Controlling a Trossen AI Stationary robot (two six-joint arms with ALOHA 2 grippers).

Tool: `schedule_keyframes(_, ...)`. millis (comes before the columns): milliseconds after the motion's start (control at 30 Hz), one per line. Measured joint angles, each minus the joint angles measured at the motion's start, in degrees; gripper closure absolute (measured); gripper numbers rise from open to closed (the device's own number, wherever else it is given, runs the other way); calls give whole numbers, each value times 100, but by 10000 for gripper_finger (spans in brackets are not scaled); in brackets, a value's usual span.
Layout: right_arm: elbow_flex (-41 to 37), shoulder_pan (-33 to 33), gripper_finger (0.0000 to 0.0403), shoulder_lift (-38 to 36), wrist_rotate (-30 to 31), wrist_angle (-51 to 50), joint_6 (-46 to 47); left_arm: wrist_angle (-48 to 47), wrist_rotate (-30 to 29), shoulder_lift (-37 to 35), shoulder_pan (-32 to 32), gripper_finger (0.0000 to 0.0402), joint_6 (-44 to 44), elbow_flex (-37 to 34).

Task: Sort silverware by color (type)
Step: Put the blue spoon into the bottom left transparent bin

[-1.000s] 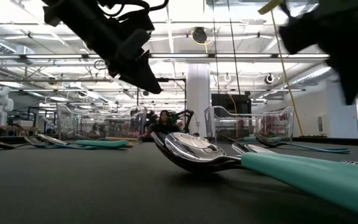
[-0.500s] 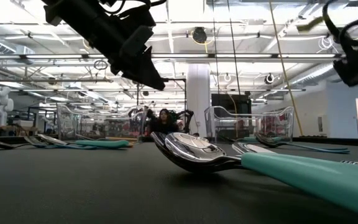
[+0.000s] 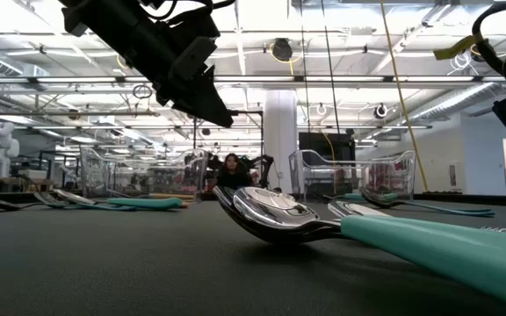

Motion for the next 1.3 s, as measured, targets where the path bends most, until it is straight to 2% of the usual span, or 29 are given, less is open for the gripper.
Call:
schedule_keyframes(133, 12, -3, 395, 68, 110, 52, -235, -2, -12, 0, 0, 281, 82, 0)
schedule_keyframes(233, -1, -44, 397, 11, 471, 247, -411, -4, -12, 0, 0, 281, 107, 0)
schedule_keyframes(400, 17, -325, 401, -357, 2077, 658, -1191, 184, -14, -23, 13, 281, -150, 0)
schedule_keyframes(567, 24, -914, 402, -828, 3653, 1437, -2630, 856, -28, -28, 147, 281, -42, 0)
schedule_keyframes(733, 26, -1467, 402, -1067, 4932, 2375, -4264, 1680, 45, -31, 277, 277, -12, 0)
schedule_keyframes(900, 26, -1872, 403, -971, 5790, 3422, -6070, 2340, 214, 37, 405, 248, 392, 0)
schedule_keyframes(1000, 26, -2084, 403, -874, 6028, 4155, -7004, 2633, 471, 102, 487, 222, 829, 0)
schedule_keyframes(1133, 26, -2355, 403, -676, 6011, 5117, -7890, 3033, 635, 242, 557, 187, 1304, -4)
schedule_keyframes(1300, 26, -2658, 403, -493, 5500, 5784, -8370, 3524, 847, 335, 576, 163, 1522, 0)
